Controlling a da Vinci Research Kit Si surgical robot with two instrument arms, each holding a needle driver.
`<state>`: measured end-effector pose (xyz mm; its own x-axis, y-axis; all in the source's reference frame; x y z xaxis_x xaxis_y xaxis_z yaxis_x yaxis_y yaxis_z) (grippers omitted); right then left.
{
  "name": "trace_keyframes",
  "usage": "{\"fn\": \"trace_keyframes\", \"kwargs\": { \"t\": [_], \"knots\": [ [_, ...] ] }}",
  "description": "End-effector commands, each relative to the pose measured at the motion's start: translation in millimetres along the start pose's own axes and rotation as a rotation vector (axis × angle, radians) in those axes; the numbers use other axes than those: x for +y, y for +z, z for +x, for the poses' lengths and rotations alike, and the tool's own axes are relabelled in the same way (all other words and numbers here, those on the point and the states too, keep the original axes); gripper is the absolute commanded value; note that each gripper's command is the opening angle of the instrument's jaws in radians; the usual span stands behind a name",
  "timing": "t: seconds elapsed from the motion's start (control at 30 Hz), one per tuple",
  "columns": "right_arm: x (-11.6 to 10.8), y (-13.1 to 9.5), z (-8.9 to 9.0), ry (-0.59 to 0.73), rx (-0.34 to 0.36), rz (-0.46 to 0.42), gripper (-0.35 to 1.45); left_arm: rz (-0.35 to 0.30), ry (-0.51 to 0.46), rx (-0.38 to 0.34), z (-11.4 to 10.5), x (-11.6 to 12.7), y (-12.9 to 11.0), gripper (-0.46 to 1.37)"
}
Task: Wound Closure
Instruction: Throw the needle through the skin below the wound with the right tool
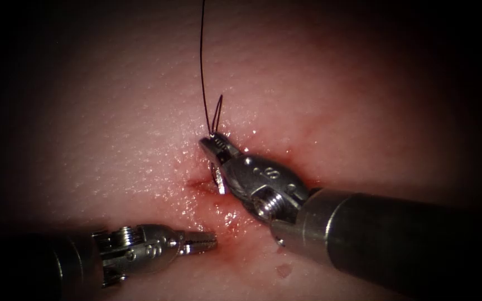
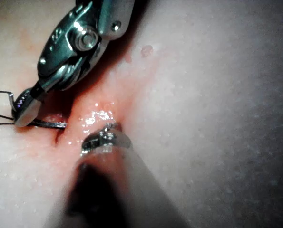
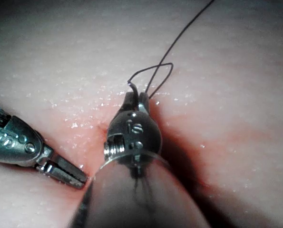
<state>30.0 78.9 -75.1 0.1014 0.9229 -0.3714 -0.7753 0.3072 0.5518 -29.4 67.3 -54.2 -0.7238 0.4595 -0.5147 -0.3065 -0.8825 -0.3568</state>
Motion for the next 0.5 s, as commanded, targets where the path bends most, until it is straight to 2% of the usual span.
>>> {"fn": "trace_keyframes", "kwargs": {
  "t": [0.03,0.23,0.5],
  "knots": [
    [0.0,-0.2,0.2,0.003,-0.017,0.002,-0.35,-0.007,0.001,0.000,0.0,0.0,-0.1,-0.35],
    [0.3,-0.7,0.9,0.082,-0.127,0.015,-0.35,-0.007,0.001,0.000,0.0,0.0,-0.1,-0.35],
    [0.0,-1.6,1.9,0.095,-0.187,0.027,-0.35,-0.007,0.001,0.000,0.0,0.0,0.0,-0.35]
  ]
}}
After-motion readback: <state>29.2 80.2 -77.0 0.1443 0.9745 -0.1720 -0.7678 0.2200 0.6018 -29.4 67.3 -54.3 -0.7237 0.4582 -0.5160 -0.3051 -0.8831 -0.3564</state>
